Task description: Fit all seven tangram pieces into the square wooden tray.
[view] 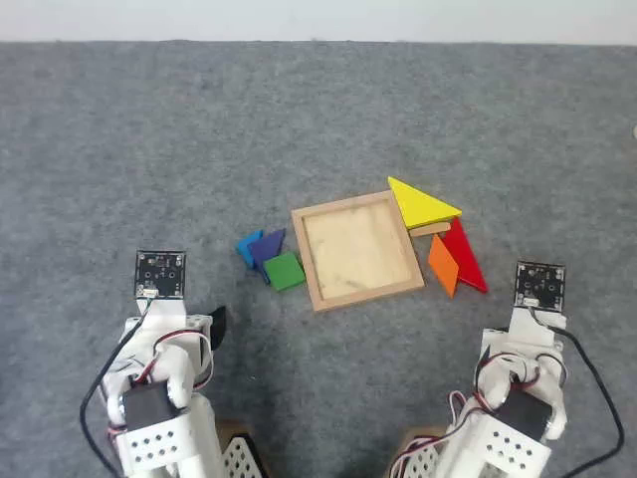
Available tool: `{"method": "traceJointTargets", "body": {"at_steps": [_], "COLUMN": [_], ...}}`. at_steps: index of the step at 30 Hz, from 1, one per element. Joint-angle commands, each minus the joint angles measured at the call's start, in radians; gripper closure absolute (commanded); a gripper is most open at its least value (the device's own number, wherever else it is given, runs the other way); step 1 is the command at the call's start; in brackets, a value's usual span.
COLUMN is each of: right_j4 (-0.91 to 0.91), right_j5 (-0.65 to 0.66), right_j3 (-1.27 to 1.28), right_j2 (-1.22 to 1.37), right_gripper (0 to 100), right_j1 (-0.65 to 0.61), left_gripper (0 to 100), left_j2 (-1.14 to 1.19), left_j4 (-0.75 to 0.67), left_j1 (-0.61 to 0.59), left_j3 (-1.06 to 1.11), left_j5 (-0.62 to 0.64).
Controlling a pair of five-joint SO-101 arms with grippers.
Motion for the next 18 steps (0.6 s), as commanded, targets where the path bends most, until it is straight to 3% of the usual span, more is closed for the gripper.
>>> {"method": "traceJointTargets", "body": {"at_steps": [1, 18], "right_j4": [-0.019, -0.028], "right_j5": [0.006, 0.012], "right_j3": [0.018, 0.018], "right_j2": [-0.015, -0.019], "right_gripper": [94.3, 94.3], "right_j1": [-0.008, -0.008], "left_gripper": [70, 70], "left_j2": [-0.021, -0.021], "left_j4": [0.003, 0.003], "left_j1": [0.002, 0.002], "left_j3": [-0.012, -0.012], "left_j5": [0.005, 0.005]}}
